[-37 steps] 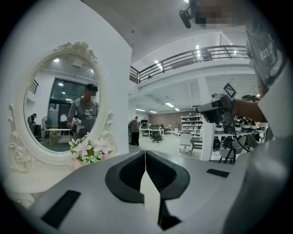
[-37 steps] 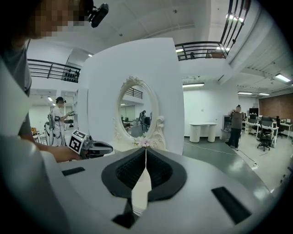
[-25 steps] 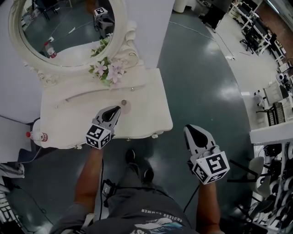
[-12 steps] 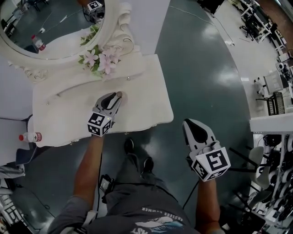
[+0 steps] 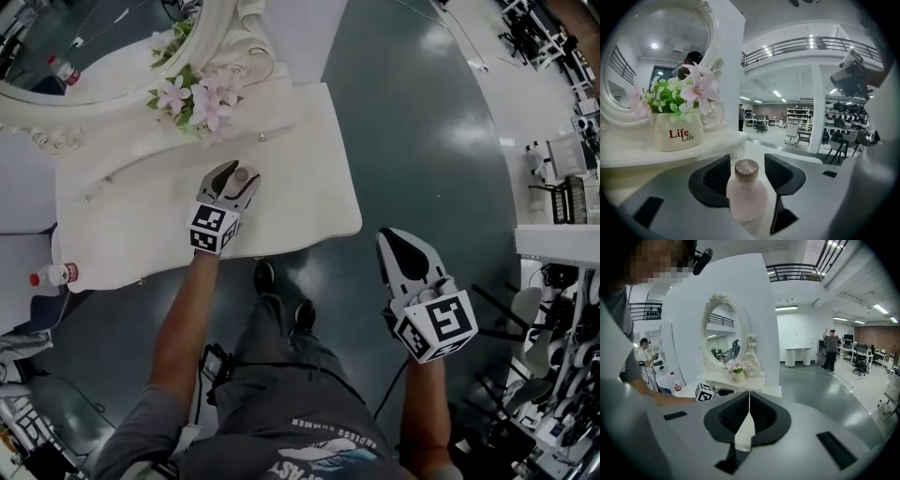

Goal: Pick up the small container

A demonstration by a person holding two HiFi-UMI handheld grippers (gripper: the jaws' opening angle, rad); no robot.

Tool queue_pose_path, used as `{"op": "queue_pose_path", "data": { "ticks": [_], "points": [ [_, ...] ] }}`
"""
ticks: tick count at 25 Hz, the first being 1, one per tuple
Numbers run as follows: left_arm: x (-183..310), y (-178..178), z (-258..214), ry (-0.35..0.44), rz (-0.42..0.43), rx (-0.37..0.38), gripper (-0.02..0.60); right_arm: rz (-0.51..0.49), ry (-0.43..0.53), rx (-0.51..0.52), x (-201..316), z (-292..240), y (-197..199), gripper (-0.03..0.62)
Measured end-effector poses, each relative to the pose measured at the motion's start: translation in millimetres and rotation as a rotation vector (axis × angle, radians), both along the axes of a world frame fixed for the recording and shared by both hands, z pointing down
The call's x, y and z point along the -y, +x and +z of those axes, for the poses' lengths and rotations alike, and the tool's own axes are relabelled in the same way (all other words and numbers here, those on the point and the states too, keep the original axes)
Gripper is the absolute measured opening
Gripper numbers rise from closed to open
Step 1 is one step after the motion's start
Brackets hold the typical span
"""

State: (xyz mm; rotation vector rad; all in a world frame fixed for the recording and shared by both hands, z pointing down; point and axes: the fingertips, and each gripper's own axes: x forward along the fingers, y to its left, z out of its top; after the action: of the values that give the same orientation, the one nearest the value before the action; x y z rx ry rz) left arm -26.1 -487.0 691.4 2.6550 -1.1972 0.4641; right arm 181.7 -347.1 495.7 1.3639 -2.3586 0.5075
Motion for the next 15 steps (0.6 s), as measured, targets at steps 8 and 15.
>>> {"op": "queue_pose_path", "data": {
  "ticks": [8, 15],
  "points": [
    [13, 2, 22, 0.011, -0.028, 0.082, 0.197, -0.004, -0.023, 0.014, 11, 7, -3, 0.028],
    [9, 7, 18, 0.003, -0.025, 0.119, 0.137, -0.01, -0.022, 0.019, 8, 4, -5, 0.028]
  ]
}}
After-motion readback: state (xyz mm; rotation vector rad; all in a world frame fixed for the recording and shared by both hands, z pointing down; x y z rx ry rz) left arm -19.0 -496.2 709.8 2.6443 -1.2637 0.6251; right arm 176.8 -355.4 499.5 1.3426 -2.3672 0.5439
